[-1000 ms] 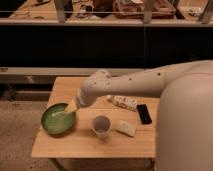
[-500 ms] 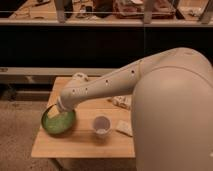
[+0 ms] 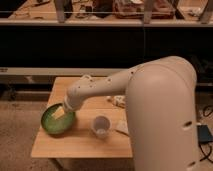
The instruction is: Drag the ceramic bowl in a circle
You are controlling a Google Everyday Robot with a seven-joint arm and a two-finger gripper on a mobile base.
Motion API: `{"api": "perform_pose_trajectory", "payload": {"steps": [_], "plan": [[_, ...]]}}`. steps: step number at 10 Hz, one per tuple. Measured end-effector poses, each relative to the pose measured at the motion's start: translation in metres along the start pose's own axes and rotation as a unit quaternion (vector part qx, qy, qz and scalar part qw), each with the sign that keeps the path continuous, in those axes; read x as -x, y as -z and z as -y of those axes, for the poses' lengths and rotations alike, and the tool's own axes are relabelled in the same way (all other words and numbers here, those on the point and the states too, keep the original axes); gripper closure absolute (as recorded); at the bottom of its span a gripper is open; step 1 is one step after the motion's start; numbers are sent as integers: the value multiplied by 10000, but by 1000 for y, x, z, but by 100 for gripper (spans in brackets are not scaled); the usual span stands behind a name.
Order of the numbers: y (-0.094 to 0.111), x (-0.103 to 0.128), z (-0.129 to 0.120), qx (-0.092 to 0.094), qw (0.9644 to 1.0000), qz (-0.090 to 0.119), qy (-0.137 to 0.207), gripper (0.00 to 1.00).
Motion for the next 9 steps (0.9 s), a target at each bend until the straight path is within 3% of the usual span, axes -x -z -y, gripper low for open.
{"api": "perform_pose_trajectory", "payload": {"steps": [2, 4, 6, 9], "plan": [[-13, -15, -33, -272, 9996, 52, -76, 20], [-1, -37, -66, -439, 9990, 42, -7, 20], [17, -54, -69, -473, 9987, -28, 159, 20], [17, -55, -67, -485, 9987, -28, 180, 20]]}}
